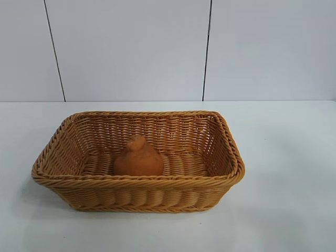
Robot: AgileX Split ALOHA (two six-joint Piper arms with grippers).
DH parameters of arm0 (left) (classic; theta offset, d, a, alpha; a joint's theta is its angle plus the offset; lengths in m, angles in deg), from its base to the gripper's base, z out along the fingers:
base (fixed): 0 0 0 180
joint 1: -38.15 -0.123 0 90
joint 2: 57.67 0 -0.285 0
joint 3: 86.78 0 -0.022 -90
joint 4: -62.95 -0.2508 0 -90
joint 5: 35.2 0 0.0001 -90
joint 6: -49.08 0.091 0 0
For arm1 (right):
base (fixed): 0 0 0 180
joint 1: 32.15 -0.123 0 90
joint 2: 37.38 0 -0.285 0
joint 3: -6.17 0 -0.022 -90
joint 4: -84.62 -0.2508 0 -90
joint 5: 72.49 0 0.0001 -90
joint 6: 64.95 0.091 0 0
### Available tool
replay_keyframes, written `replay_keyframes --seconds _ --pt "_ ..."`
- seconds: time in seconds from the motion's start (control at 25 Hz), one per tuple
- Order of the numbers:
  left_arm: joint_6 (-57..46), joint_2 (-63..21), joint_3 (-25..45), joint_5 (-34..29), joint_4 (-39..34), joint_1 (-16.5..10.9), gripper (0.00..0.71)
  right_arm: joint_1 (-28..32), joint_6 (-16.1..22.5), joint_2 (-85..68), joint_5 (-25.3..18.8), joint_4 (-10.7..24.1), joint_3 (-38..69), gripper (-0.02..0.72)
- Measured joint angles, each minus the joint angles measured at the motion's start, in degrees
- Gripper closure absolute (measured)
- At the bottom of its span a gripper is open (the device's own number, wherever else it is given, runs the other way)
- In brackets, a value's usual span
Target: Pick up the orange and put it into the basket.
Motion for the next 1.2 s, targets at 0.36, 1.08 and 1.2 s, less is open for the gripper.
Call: replay_keyframes --seconds 0.36,1.08,1.2 --pt "0.0 0.0 0.0 0.0 0.0 0.0 0.074 0.0 0.0 -30.2 1.3 0.0 1.0 0.020" --pt "0.0 0.0 0.0 0.0 0.0 0.0 0.074 0.0 0.4 -43.2 1.3 0.3 1.3 0.020" --pt "0.0 0.0 0.0 0.0 0.0 0.0 0.074 0.0 0.4 -43.2 1.3 0.3 1.3 0.020"
